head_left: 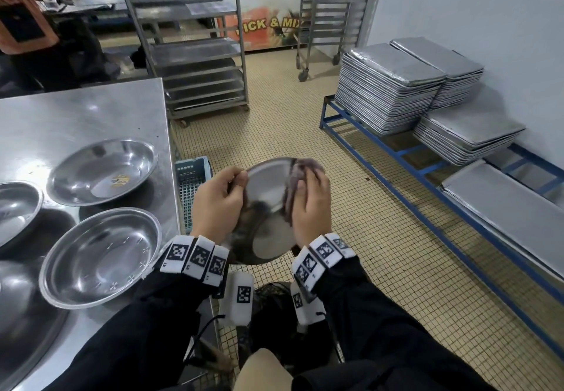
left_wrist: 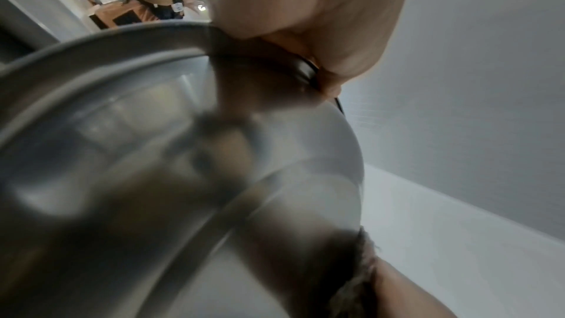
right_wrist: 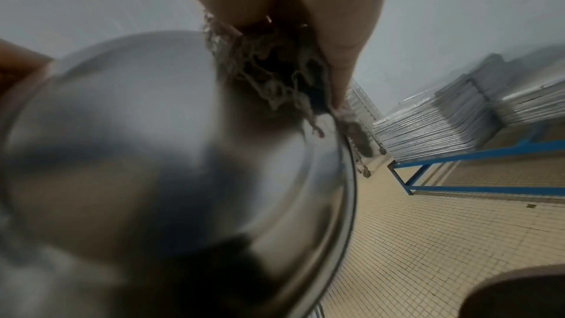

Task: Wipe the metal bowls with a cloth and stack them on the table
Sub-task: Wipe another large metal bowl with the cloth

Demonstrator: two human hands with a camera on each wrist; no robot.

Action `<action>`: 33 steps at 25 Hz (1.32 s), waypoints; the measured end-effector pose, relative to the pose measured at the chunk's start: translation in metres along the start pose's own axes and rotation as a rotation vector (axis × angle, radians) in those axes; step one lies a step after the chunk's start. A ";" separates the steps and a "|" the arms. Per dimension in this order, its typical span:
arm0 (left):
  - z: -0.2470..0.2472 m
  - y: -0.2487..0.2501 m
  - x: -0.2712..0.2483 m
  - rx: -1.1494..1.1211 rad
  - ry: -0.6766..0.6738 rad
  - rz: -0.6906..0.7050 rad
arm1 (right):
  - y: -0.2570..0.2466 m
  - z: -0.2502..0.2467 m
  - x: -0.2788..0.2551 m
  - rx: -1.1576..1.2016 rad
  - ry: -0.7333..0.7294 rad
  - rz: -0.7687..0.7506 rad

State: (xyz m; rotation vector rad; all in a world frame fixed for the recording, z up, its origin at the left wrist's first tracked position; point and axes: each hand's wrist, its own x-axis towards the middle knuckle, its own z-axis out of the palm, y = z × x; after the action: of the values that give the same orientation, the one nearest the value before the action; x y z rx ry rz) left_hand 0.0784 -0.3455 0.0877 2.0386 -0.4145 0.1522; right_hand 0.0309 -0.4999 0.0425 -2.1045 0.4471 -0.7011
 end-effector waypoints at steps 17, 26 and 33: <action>-0.008 -0.003 0.001 -0.275 0.090 -0.065 | -0.002 -0.022 0.020 0.412 -0.001 0.532; -0.003 -0.022 -0.003 -0.100 -0.114 -0.044 | 0.024 -0.021 0.013 0.047 -0.005 0.222; 0.004 0.000 -0.001 0.215 -0.153 0.159 | -0.007 -0.013 0.009 -0.293 -0.116 -0.149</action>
State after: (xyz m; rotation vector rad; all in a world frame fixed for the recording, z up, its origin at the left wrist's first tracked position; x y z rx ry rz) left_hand 0.0778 -0.3491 0.0852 2.2365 -0.6815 0.1424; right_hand 0.0304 -0.5089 0.0571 -2.4603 0.3472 -0.6227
